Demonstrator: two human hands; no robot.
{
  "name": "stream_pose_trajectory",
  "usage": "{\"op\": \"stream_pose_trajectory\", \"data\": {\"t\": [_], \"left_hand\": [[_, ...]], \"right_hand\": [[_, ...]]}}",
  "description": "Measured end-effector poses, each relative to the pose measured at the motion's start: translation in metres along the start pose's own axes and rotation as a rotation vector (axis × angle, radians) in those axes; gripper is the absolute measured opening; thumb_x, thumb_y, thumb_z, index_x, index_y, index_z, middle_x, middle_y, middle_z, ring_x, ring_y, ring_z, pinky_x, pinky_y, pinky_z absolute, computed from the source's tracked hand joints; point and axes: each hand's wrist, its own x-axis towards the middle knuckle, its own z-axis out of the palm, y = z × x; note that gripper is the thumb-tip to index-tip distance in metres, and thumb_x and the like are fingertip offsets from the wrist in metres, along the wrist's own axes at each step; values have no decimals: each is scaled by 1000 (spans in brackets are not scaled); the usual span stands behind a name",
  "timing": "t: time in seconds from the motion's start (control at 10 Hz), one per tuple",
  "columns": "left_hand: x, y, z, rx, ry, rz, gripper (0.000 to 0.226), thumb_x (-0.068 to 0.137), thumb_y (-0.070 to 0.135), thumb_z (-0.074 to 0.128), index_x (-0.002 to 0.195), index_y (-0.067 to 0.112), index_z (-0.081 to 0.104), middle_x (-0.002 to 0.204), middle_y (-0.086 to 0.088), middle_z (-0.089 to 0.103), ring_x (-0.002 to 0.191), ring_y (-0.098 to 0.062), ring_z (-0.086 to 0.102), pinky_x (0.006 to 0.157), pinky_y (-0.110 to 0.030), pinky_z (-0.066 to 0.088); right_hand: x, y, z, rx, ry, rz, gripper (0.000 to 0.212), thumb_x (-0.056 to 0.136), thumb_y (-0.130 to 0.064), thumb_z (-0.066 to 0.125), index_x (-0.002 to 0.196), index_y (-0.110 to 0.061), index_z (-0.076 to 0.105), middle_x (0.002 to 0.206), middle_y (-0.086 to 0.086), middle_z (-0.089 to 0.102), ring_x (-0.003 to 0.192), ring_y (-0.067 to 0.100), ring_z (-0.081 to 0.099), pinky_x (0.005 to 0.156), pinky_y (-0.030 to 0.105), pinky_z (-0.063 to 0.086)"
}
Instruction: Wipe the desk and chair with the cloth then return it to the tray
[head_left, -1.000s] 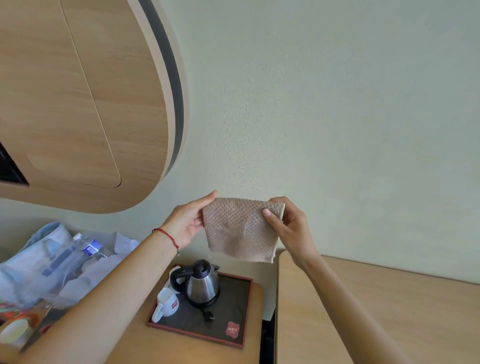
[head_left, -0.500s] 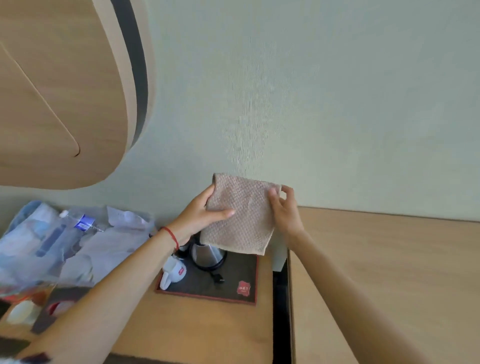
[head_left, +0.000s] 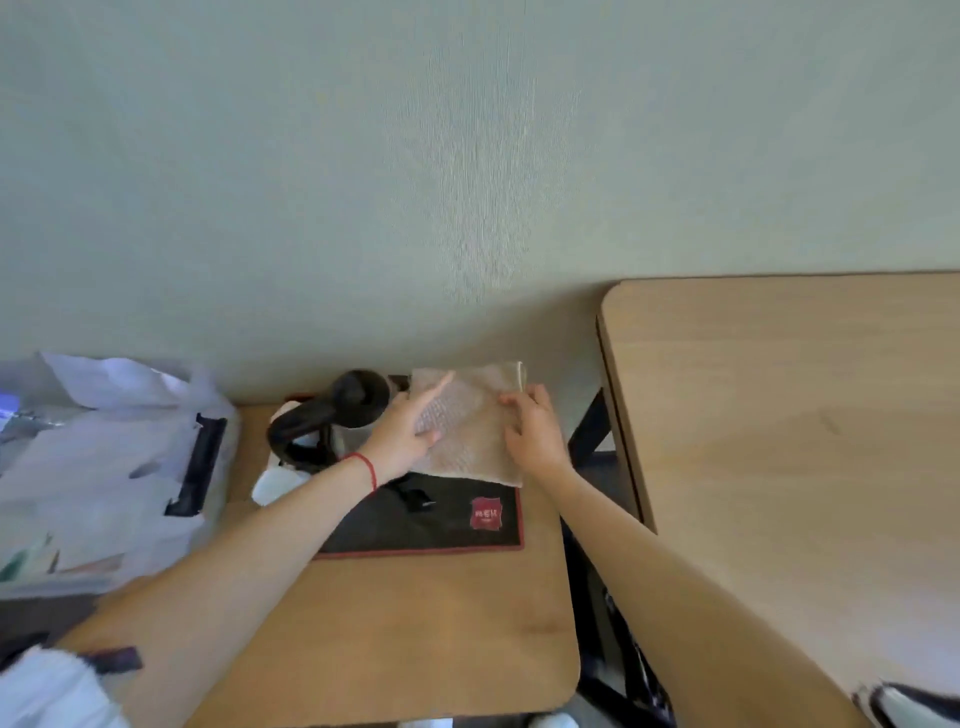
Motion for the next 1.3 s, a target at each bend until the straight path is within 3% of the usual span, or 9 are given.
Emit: {"op": "stream_pose_trajectory", "data": {"t": [0.1,0.2,0.3,0.4,0.6,0.8,1.1,1.2,1.3], "left_hand": [[19,-27,40,154,-54,-120,67,88,7,58,146,16,27,145,-19,30,135,-34,34,107,-34,32],[28,-47,63,319,-53,-146,67,84,14,63,144,17,32,138,-12,41,121,-29,47,96,-39,46],[38,-62,72,412,-84,-199,67,83,19,65,142,15,34,131,-12,48,118,-29,50,96,-38,46],[50,-75,79,487,-101,-237,75,84,19,64,146,10,23,134,-13,45,117,-28,53,96,-35,45],[68,-89,97,695,-194,-206,62,88,5,54,143,2,24,142,-15,36,115,-29,56,96,-36,48],[76,-87,101,796,-254,-248,57,86,5,58,137,-1,33,135,-18,45,114,-30,57,92,-37,51],[72,-87,102,1525,-266,193,32,93,8,41,121,4,56,135,-15,42,118,-32,43,82,-35,45],[76,-99,100,1740,-311,266,33,92,29,47,119,14,60,129,-5,53,124,-31,32,99,-37,31],[74,-103,103,1792,-348,237,36,92,31,46,121,14,58,131,-4,54,130,-32,28,106,-38,26]], "right_hand": [[8,39,21,-143,-154,24,49,88,-2,54,135,-13,47,143,7,34,125,25,45,101,29,42],[13,62,31,-101,-188,1,26,95,-22,53,119,-32,54,119,-2,52,99,7,54,72,0,46],[26,80,49,-89,-145,-28,30,95,-37,53,124,-30,53,116,-1,59,94,4,58,67,5,50],[42,100,71,-104,-218,-63,40,94,-43,51,131,-27,52,130,7,56,117,24,54,105,41,43],[63,112,91,-367,-202,-128,39,98,-42,41,131,-24,50,129,9,57,109,21,54,93,32,43],[71,101,92,-459,-369,-20,46,93,-4,49,139,-7,42,141,15,40,122,31,47,102,37,45],[58,101,93,-868,-224,-322,44,88,-21,54,128,-3,55,160,11,6,144,28,15,114,40,21],[58,111,94,-848,-269,-250,60,93,-27,50,145,-6,29,159,11,13,143,31,16,119,42,6],[55,107,94,-968,-291,-244,63,92,-34,49,145,-7,29,159,11,15,141,35,17,119,45,3]]}}
